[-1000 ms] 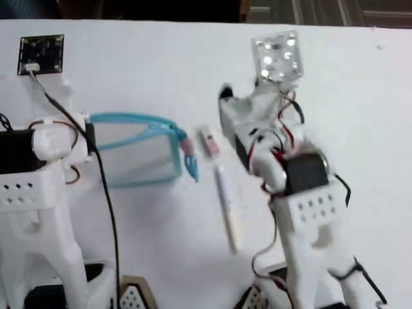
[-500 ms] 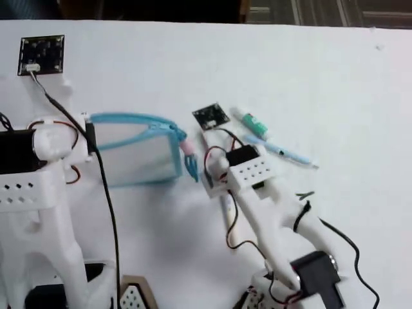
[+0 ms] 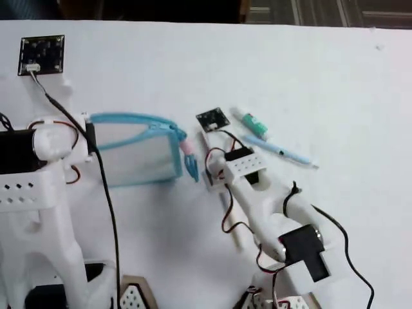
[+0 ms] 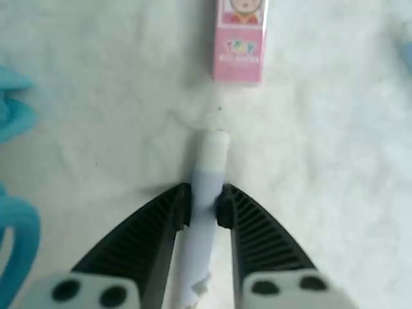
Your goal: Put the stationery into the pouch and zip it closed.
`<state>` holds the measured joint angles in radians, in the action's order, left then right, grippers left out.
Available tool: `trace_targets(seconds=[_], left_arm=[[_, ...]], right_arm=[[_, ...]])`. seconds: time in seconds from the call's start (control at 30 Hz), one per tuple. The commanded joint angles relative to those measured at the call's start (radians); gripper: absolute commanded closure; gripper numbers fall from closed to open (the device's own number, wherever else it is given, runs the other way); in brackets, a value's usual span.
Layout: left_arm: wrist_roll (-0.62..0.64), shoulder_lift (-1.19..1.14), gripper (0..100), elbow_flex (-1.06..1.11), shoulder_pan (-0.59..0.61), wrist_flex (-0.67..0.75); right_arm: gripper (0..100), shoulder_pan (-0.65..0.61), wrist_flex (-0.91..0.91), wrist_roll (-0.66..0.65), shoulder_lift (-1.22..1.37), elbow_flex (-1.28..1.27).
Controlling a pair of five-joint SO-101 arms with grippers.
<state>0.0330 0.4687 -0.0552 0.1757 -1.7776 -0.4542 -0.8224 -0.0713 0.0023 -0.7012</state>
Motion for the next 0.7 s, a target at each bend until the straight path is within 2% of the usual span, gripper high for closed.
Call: trace_targets(seconds=[0.0, 0.13, 0.43, 0.67], left_arm=[[0.003, -0.012, 98, -0.005, 0.008, -0.002], [0.003, -0.012, 98, -0.005, 0.008, -0.002], [0.003, -0.010, 98, -0.008, 0.008, -0.002], [0.003, -0.010, 98, -0.005, 0.008, -0.002]], right_arm=[[98.1, 0.004, -0.002, -0.005, -0.004, 0.014], [98.3, 0.007, -0.053, -0.005, -0.119, 0.032], [98.2, 0.005, -0.357, -0.005, -0.631, 0.210], [98.1, 0.005, -0.381, 0.054, -1.043, 0.175]])
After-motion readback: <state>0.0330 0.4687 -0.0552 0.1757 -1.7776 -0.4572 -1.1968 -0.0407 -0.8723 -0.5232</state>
